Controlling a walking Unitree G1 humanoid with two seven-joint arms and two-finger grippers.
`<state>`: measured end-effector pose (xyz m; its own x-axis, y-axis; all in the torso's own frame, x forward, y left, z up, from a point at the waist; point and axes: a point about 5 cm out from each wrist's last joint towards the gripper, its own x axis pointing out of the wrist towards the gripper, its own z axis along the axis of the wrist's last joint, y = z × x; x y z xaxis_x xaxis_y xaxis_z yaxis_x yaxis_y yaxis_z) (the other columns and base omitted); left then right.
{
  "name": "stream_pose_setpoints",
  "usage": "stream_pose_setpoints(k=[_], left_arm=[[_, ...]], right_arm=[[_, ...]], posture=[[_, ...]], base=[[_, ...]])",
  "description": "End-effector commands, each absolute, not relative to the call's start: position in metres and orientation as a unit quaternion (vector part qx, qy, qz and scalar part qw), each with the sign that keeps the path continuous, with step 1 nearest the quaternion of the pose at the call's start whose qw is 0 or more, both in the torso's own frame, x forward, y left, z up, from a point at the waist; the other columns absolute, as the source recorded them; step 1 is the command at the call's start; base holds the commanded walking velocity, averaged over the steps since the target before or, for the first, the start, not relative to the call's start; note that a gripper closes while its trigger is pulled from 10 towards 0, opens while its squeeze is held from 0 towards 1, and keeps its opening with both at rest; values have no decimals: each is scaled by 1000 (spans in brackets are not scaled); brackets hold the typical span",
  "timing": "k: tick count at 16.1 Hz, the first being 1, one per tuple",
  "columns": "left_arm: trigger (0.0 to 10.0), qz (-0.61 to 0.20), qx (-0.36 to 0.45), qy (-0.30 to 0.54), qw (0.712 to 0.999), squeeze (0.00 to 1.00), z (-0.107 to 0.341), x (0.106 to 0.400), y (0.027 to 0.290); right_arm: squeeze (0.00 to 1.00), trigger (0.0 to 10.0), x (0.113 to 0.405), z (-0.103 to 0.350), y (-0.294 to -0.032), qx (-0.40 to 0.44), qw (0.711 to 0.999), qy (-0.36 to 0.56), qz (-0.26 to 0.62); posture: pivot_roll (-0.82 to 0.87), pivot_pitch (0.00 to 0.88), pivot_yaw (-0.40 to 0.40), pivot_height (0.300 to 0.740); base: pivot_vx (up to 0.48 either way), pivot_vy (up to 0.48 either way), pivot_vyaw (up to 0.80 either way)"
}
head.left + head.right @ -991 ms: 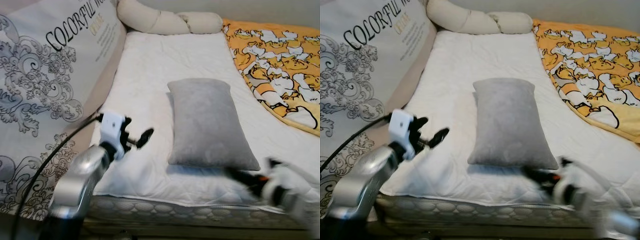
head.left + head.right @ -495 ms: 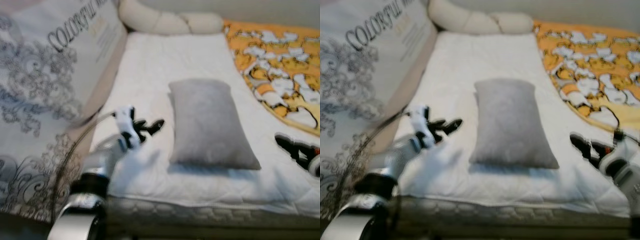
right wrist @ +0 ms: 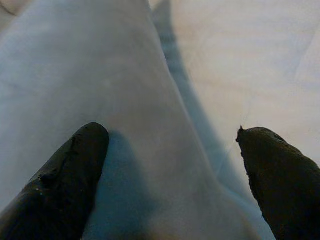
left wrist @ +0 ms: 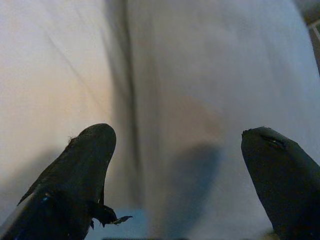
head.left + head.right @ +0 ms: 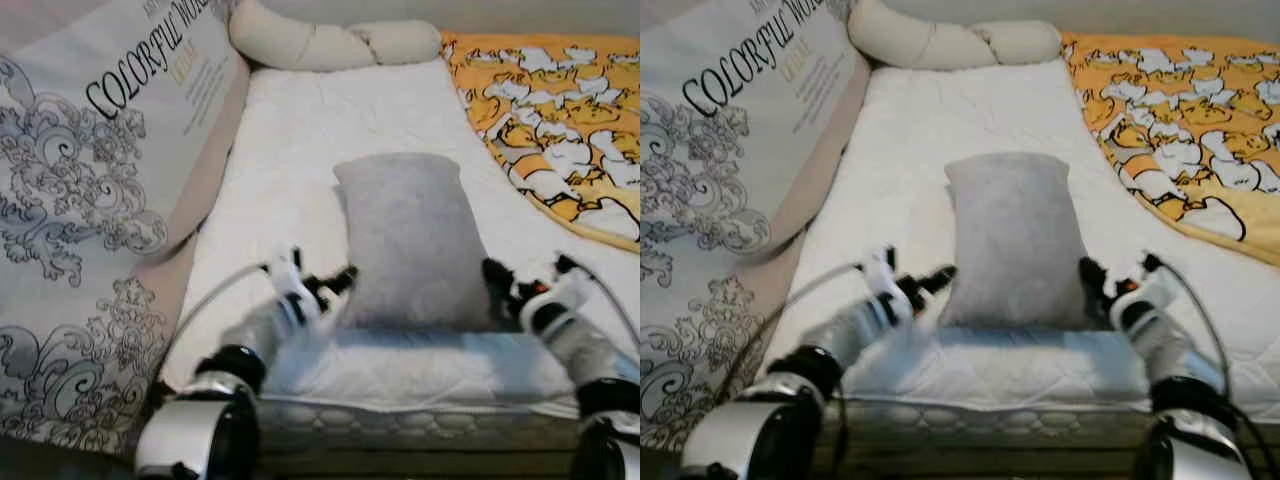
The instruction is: Clean up the room
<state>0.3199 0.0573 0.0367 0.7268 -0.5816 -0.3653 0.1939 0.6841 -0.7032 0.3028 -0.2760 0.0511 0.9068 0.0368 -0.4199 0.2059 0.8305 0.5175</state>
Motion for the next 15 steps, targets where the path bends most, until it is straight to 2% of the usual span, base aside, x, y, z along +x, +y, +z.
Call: stream_pose_setpoints(k=[1, 4, 8, 9, 10, 15], left_arm=[[10000, -242, -326, 304, 862, 0, 37, 318, 47], [10000, -287, -255, 349, 855, 0, 19, 296, 27], [10000, -291, -314, 328, 842, 0, 27, 298, 15], [7725, -297, -322, 324, 838, 0, 29, 299, 13], [0, -308, -323, 323, 834, 0, 31, 298, 10], [0, -330, -334, 319, 823, 0, 35, 297, 3]], right_arm=[[0, 10000, 303, 42, -268, 286, 928, 235, -48], [0, 10000, 302, 26, -238, 307, 911, 275, 5], [0, 10000, 301, 20, -223, 310, 903, 292, 46], [0, 1529, 301, 20, -221, 309, 902, 295, 56], [0, 0, 302, 21, -219, 308, 901, 296, 73], [0, 0, 304, 23, -219, 303, 904, 292, 79]], posture=[[-173, 0, 76, 740], [-165, 0, 73, 740], [-170, 0, 75, 740], [-170, 0, 75, 740], [-170, 0, 78, 740], [-169, 0, 86, 740]], base=[[0, 0, 0], [0, 0, 0], [0, 0, 0], [0, 0, 0], [0, 0, 0], [0, 0, 0]])
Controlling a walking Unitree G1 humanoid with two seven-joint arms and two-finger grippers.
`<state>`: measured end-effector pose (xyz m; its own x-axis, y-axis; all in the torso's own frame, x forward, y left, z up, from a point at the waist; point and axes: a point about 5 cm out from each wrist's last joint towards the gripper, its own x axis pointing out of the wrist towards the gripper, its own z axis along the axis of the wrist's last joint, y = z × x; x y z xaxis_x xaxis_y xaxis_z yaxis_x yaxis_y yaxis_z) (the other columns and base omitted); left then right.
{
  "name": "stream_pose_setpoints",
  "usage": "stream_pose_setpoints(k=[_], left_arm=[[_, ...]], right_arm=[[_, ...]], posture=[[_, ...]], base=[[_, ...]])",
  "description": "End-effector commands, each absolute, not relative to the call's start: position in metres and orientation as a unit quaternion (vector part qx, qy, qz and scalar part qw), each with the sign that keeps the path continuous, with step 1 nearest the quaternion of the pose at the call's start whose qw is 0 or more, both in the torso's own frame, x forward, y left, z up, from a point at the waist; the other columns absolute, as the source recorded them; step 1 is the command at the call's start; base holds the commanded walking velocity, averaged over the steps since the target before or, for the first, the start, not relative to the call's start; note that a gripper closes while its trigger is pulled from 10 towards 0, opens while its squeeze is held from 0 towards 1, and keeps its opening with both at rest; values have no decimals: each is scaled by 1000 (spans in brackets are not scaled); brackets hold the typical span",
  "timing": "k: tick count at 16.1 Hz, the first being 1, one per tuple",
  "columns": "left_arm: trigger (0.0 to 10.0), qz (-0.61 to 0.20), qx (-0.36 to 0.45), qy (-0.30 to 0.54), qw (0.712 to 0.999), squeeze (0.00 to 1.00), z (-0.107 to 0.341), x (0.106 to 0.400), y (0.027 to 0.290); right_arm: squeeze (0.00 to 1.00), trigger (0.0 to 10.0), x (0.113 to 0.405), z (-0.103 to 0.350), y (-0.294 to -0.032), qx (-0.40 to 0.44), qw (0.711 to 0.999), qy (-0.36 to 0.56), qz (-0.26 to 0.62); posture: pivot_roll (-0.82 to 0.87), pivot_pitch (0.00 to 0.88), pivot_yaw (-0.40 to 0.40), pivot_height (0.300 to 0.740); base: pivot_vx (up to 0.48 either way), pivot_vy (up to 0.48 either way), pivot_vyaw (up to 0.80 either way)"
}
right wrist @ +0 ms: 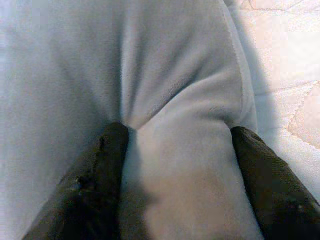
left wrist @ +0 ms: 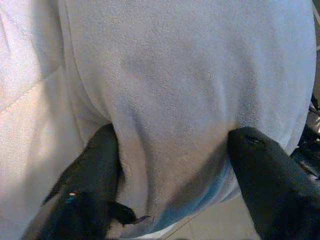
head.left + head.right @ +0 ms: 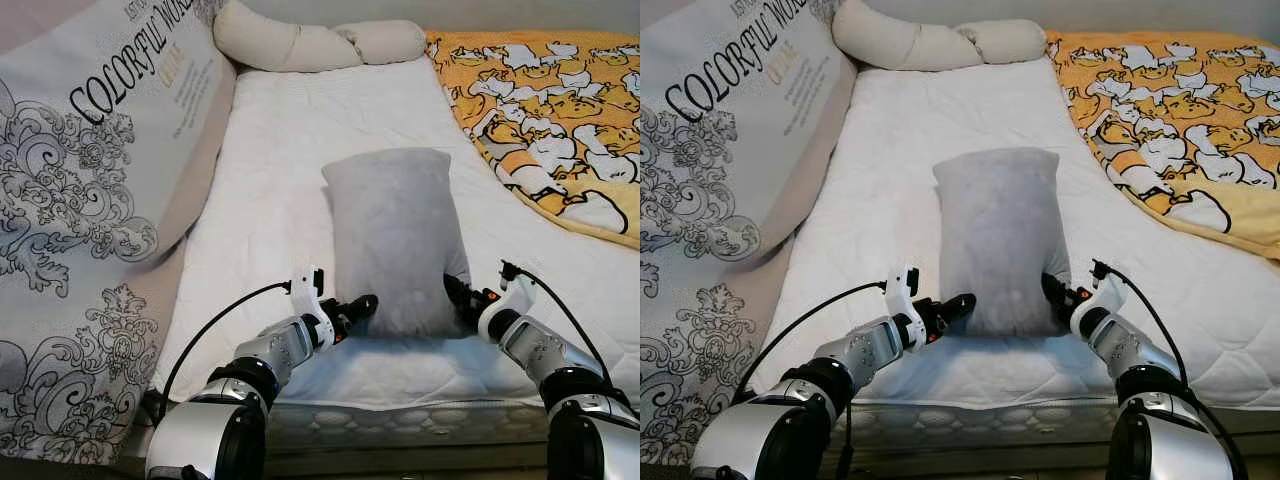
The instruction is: Clean up the room
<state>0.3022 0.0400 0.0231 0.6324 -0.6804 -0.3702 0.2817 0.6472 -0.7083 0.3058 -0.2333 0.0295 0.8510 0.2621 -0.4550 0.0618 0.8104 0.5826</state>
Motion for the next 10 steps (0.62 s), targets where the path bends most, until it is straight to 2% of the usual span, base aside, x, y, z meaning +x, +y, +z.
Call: stream_pose_setpoints(k=[1, 10], left_arm=[[0, -331, -335, 320, 822, 0, 35, 297, 2], [0, -337, -332, 322, 820, 0, 36, 297, 0]], right_arm=[[0, 0, 305, 23, -219, 302, 904, 292, 78], [0, 0, 304, 21, -218, 303, 904, 293, 69]], posture=[[-168, 0, 87, 740], [-165, 0, 98, 740]], base=[[0, 0, 0], [0, 0, 0]])
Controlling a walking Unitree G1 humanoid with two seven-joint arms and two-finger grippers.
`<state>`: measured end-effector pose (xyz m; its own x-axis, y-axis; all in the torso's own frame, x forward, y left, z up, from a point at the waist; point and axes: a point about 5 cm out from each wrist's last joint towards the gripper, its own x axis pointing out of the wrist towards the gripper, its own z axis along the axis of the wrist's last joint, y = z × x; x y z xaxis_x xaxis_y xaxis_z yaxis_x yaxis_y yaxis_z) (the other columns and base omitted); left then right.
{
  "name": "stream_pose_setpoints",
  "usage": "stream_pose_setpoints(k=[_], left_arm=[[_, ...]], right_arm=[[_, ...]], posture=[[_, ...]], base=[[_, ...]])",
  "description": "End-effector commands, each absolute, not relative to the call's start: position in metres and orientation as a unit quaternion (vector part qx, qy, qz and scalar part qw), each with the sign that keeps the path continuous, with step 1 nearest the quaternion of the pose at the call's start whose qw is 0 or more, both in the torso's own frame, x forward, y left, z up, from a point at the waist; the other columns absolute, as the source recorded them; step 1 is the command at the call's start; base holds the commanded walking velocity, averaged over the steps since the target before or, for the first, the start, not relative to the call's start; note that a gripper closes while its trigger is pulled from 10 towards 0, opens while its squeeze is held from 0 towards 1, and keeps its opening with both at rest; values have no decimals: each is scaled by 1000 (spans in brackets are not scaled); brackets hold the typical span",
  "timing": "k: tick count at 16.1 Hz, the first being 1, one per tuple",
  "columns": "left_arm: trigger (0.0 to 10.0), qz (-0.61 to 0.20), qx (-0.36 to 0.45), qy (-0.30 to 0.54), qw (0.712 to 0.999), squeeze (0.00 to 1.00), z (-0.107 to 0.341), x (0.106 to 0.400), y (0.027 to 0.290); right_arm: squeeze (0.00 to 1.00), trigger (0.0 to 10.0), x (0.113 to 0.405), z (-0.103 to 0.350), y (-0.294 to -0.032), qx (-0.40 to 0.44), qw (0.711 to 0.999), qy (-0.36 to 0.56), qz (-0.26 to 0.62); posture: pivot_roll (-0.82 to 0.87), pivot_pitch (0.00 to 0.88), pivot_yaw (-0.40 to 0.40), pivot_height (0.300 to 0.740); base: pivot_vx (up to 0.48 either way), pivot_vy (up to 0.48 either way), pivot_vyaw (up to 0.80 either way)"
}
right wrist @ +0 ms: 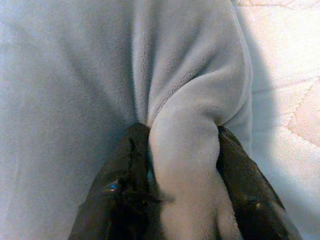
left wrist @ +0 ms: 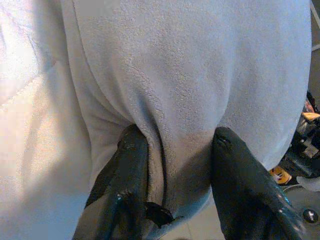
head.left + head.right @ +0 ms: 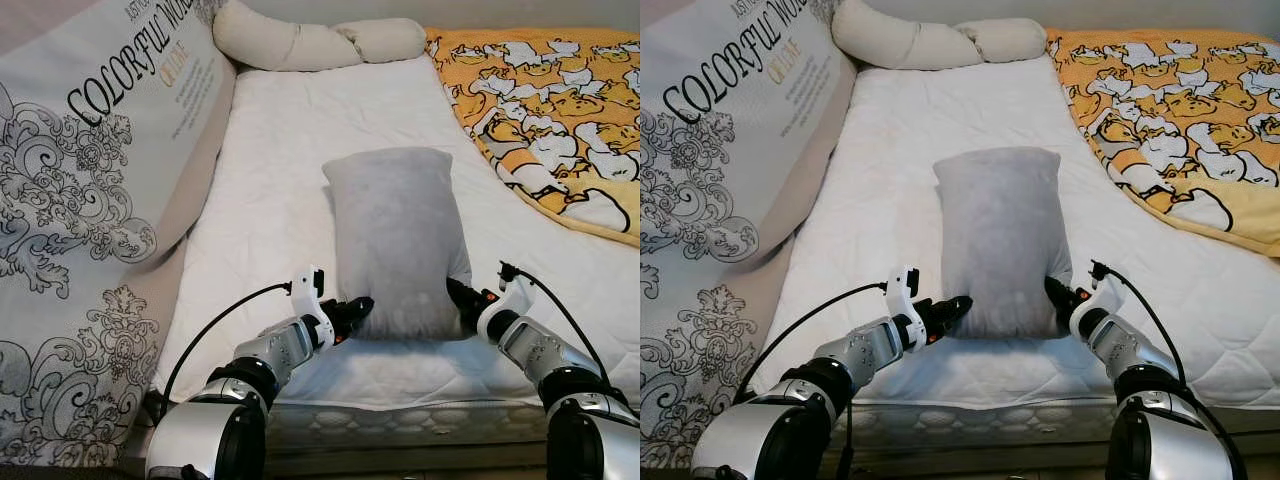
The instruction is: Clean up the room
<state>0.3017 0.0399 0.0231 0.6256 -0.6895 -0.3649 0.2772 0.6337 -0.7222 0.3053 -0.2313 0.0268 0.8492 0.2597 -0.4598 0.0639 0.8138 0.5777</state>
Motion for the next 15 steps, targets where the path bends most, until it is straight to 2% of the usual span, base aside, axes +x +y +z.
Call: stream_pose_setpoints(k=[1, 5, 7, 8, 9, 12, 15], left_arm=[[0, -330, -337, 314, 824, 0, 40, 301, 1], [0, -334, -338, 250, 844, 0, 65, 326, 17], [0, -315, -351, 190, 861, 0, 89, 347, 38], [0, -302, -357, 153, 871, 0, 104, 358, 55], [0, -299, -356, 144, 873, 0, 107, 361, 59], [0, -287, -340, 55, 894, 0, 145, 374, 101], [0, -272, -303, -4, 913, 0, 173, 373, 136]], right_arm=[[0, 0, 305, 21, -217, 303, 905, 291, 66], [0, 0, 318, 34, -208, 309, 913, 257, 71], [0, 0, 331, 46, -190, 318, 914, 231, 102], [0, 0, 337, 52, -175, 322, 912, 223, 123], [0, 0, 339, 54, -170, 323, 911, 221, 129], [0, 0, 353, 72, -119, 323, 902, 211, 192], [0, 0, 360, 87, -85, 324, 894, 202, 234]], posture=[[-160, 0, 99, 740], [-123, 0, 97, 740], [-91, 0, 86, 740], [-74, 0, 78, 740], [-67, 0, 75, 740], [-14, 0, 56, 740], [17, 0, 45, 740]], base=[[0, 0, 0], [0, 0, 0], [0, 0, 0], [0, 0, 0], [0, 0, 0], [0, 0, 0], [0, 0, 0]])
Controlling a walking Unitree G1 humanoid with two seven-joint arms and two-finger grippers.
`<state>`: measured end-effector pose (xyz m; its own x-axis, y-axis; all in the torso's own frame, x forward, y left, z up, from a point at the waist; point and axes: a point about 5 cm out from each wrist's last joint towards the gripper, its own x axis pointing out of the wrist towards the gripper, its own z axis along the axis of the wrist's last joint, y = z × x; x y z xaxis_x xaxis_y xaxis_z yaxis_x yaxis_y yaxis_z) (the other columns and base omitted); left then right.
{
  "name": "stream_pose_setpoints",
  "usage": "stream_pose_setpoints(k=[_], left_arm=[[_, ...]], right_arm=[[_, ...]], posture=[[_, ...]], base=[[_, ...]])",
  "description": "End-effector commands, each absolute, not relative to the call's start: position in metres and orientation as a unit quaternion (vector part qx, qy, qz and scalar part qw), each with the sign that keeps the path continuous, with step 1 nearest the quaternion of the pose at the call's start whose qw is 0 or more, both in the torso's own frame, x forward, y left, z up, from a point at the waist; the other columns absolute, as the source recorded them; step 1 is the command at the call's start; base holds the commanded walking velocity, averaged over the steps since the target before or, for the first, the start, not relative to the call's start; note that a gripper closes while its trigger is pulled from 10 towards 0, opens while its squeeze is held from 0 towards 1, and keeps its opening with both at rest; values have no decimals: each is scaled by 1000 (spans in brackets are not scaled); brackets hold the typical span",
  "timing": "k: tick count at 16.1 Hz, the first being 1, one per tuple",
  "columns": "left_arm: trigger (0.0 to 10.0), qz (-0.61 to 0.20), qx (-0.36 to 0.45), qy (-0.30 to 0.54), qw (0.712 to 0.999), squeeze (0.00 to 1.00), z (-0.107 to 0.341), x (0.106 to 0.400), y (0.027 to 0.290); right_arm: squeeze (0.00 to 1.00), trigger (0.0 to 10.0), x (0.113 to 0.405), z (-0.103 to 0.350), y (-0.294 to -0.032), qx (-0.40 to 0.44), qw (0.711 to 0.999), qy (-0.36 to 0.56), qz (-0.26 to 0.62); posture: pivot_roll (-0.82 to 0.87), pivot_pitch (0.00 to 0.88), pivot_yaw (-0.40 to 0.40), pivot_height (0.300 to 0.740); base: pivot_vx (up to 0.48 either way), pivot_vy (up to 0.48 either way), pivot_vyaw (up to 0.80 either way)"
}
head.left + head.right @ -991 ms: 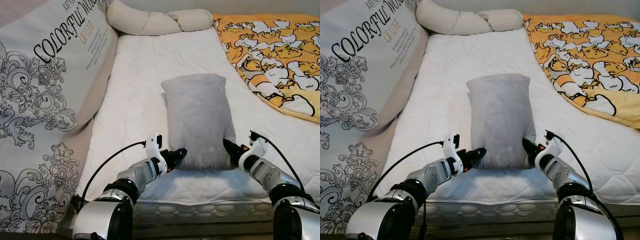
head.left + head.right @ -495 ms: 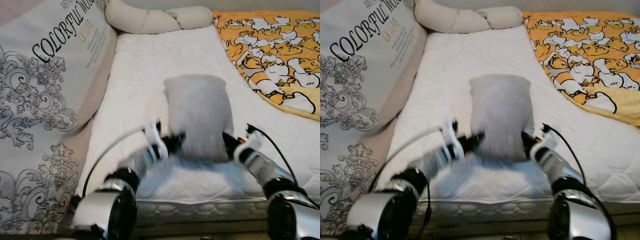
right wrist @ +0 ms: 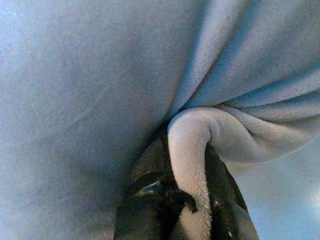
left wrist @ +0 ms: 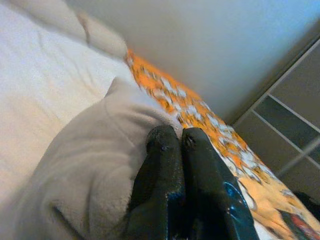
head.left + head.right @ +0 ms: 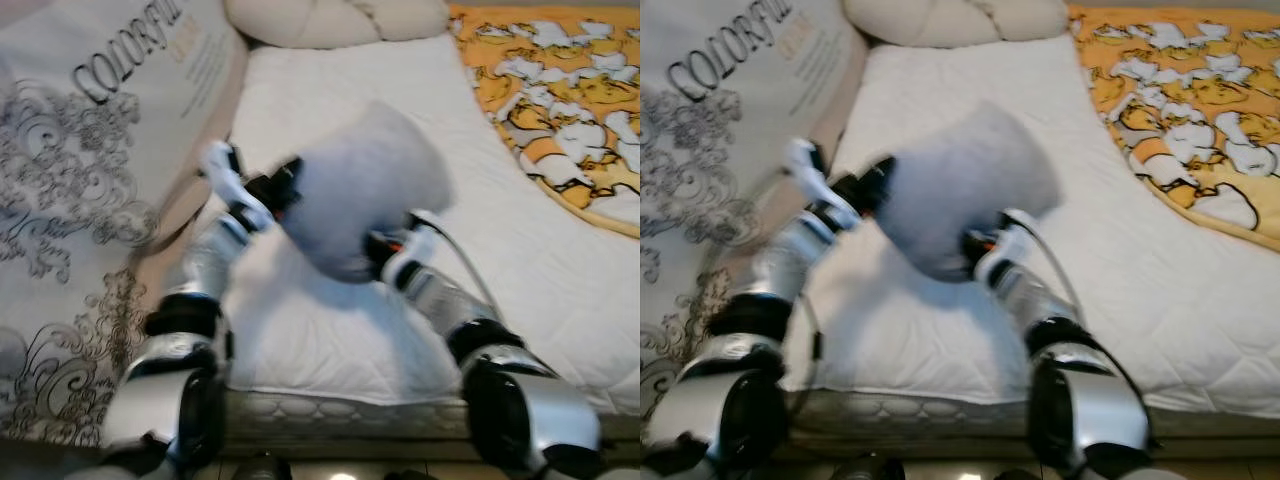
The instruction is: Clean up the room
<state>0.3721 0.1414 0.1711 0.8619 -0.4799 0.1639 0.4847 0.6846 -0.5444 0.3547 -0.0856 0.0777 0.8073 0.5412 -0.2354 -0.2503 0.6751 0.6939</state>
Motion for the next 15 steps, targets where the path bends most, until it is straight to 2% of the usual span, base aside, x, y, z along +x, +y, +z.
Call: stream_pose_setpoints(k=[1, 3, 4, 5, 6, 7, 8, 9, 10, 11, 12, 13, 15], left_arm=[[0, -264, -288, -24, 920, 0, 183, 368, 152], [0, -254, -255, -56, 931, 0, 197, 352, 177], [0, -247, -224, -85, 939, 0, 208, 330, 199], [0, -245, -211, -90, 942, 0, 209, 321, 206], [0, -236, -184, -77, 951, 0, 202, 303, 219], [0, -232, -179, -68, 954, 0, 199, 298, 221], [0, -195, -127, -12, 972, 0, 170, 281, 234], [0, -184, -102, 11, 978, 0, 158, 274, 237], [0, -162, -65, 45, 984, 0, 142, 266, 243], [0, -142, -54, 59, 987, 0, 134, 264, 248], [0, -86, -19, 89, 992, 0, 117, 265, 263], [0, -29, 27, 113, 993, 0, 104, 273, 291], [0, 0, 46, 107, 993, 0, 112, 280, 305]], right_arm=[[0, 0, 360, 91, -71, 320, 891, 201, 250], [0, 0, 359, 97, -48, 303, 886, 205, 284], [0, 0, 355, 98, -30, 288, 882, 210, 308], [0, 0, 353, 97, -26, 280, 882, 213, 314], [0, 0, 348, 91, -20, 261, 883, 225, 319], [0, 0, 347, 89, -18, 256, 883, 229, 320], [0, 0, 342, 78, -19, 221, 894, 246, 304], [0, 3059, 340, 73, -20, 204, 899, 252, 295], [0, 10000, 336, 64, -24, 184, 905, 264, 277], [0, 10000, 334, 60, -26, 171, 909, 271, 268], [0, 10000, 330, 54, -27, 158, 910, 280, 264], [0, 10000, 322, 48, -18, 173, 899, 293, 276], [0, 10000, 318, 46, -13, 180, 892, 299, 286]], posture=[[32, 0, 38, 740], [61, 0, 24, 740], [87, 0, 12, 740], [101, 0, 5, 740], [116, 0, -2, 740], [124, 0, -7, 740], [142, 0, -21, 740], [144, 0, -22, 740], [152, 0, -28, 740], [153, 0, -30, 740], [151, 0, -35, 740], [147, 0, -34, 740], [137, 0, -28, 740]], base=[[0, 0, 0], [0, 0, 0], [0, 0, 0], [0, 0, 0], [0, 0, 0], [0, 0, 0], [0, 0, 0], [0, 0, 0], [0, 0, 0], [0, 0, 0], [0, 0, 0], [0, 0, 0], [0, 0, 0]])
